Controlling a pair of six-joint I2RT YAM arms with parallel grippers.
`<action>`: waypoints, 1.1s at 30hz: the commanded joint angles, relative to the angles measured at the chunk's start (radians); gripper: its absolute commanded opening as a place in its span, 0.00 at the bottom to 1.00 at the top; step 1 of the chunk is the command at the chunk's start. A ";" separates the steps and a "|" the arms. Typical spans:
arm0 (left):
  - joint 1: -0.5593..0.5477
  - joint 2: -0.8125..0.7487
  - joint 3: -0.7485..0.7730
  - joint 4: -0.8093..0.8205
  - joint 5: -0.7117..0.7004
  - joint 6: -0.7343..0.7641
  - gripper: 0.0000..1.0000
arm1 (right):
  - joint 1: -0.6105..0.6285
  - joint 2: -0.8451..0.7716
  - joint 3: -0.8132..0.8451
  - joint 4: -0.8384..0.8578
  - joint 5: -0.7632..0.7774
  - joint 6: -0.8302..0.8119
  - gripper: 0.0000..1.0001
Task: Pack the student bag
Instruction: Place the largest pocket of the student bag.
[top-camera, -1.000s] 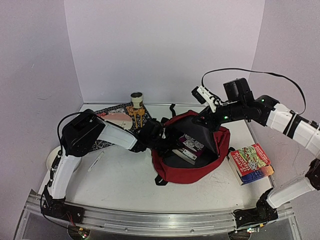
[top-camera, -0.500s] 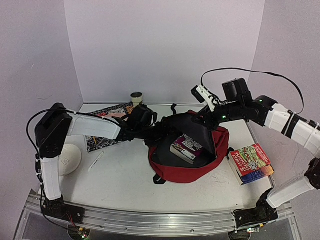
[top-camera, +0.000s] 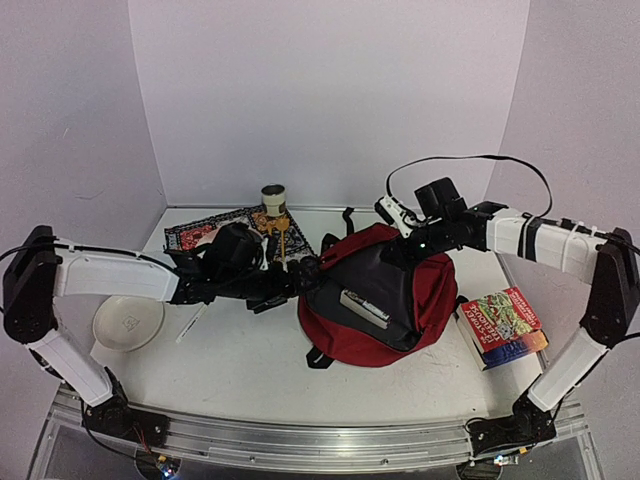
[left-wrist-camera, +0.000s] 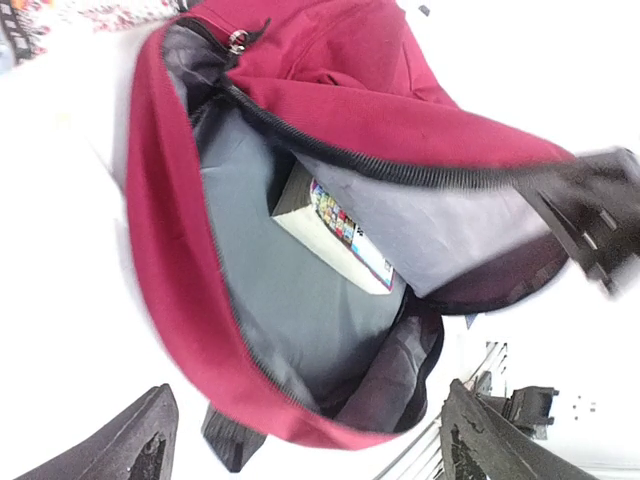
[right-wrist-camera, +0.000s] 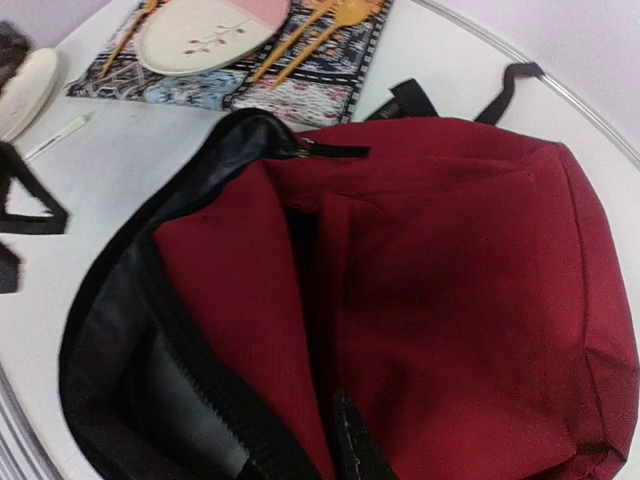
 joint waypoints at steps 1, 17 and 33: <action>0.001 -0.127 -0.082 0.007 -0.070 0.028 0.93 | -0.076 0.053 0.005 0.030 0.053 0.058 0.13; 0.024 -0.297 -0.278 0.007 -0.137 0.036 0.99 | -0.168 0.091 0.066 -0.032 0.131 0.204 0.47; 0.046 -0.392 -0.318 0.007 -0.136 0.101 0.99 | -0.245 -0.340 -0.234 -0.181 0.289 0.362 0.98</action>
